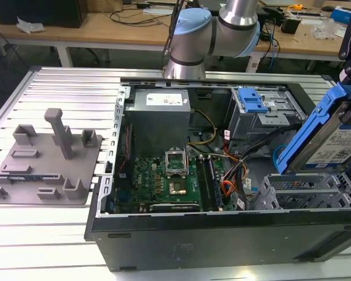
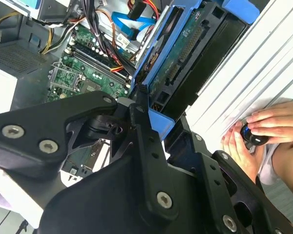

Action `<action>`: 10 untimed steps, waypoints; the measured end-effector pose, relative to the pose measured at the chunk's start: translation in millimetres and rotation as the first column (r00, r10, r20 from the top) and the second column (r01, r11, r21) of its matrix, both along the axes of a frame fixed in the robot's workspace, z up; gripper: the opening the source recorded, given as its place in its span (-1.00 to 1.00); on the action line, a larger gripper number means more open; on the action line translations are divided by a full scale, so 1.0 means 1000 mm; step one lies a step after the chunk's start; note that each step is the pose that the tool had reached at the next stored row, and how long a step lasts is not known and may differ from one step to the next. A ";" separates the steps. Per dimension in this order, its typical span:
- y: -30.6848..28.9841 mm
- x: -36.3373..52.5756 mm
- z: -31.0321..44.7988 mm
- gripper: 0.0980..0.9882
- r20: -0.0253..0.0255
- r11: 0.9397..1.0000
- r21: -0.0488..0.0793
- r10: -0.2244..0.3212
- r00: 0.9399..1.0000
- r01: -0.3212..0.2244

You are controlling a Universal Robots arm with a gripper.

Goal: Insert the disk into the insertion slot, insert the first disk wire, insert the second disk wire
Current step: 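Insert the disk into the insertion slot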

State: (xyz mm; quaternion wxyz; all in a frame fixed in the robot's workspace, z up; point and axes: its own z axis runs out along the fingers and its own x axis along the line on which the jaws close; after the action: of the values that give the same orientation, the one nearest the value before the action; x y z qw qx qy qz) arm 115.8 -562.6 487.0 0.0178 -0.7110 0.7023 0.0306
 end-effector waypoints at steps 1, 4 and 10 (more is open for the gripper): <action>0.0000 0.0000 -0.0006 -0.40 0.000 1.000 0.000 0.000 1.000 0.000; 0.0000 0.0000 -0.0029 -0.40 0.000 1.000 0.000 0.000 1.000 0.000; 0.0001 0.0004 -0.0097 -0.40 0.000 1.000 0.000 0.000 1.000 0.000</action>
State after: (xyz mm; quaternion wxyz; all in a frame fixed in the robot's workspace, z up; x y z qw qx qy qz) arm 116.2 -562.5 477.2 0.0177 -0.7109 0.7024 0.0306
